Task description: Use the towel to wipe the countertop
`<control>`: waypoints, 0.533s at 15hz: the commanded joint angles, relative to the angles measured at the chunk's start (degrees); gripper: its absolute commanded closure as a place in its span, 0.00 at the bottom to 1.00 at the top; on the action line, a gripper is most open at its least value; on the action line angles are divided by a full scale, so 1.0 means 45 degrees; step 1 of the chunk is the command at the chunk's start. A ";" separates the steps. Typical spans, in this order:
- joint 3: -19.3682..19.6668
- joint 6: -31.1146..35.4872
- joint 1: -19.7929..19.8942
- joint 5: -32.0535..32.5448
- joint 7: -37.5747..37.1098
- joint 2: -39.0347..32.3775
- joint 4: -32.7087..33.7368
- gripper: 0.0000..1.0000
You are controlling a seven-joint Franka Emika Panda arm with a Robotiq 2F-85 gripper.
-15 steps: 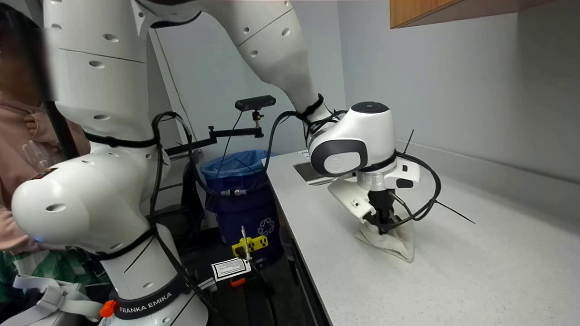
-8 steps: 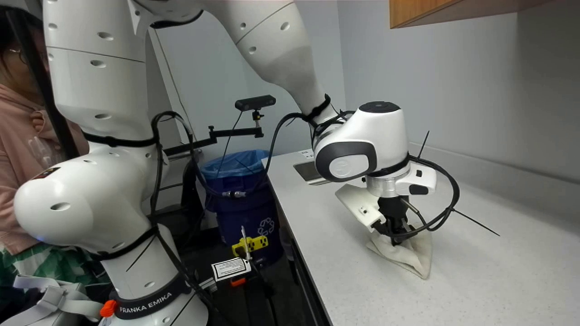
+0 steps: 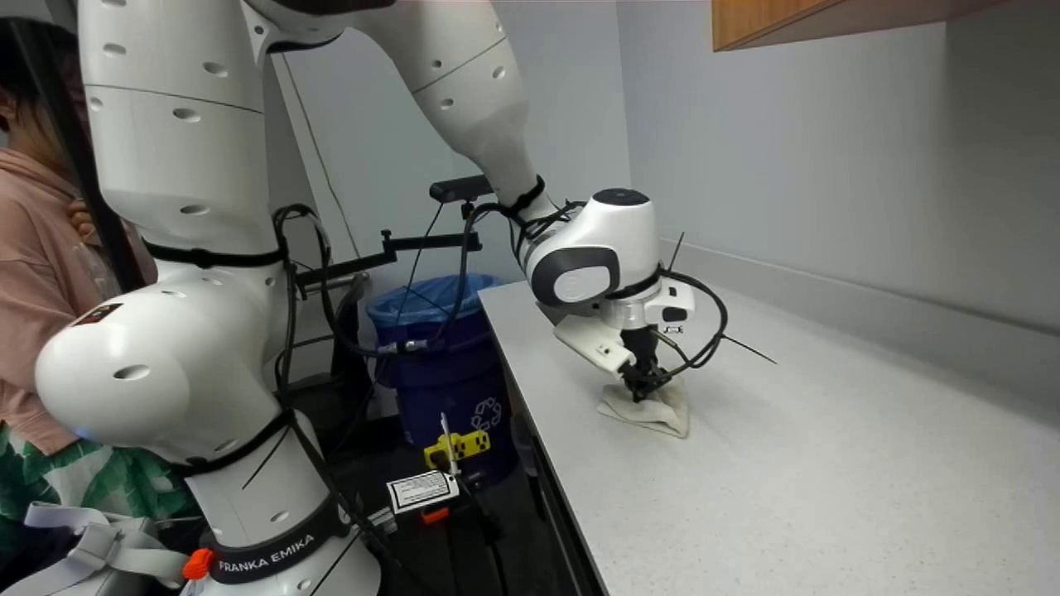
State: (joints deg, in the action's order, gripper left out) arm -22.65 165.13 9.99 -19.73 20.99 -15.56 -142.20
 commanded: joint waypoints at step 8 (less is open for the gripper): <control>-0.0760 -0.1770 -0.0942 -0.0558 0.1544 -0.0163 0.0295 0.99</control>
State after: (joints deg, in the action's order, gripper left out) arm -30.99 158.31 7.47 -25.05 26.89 -15.91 -141.50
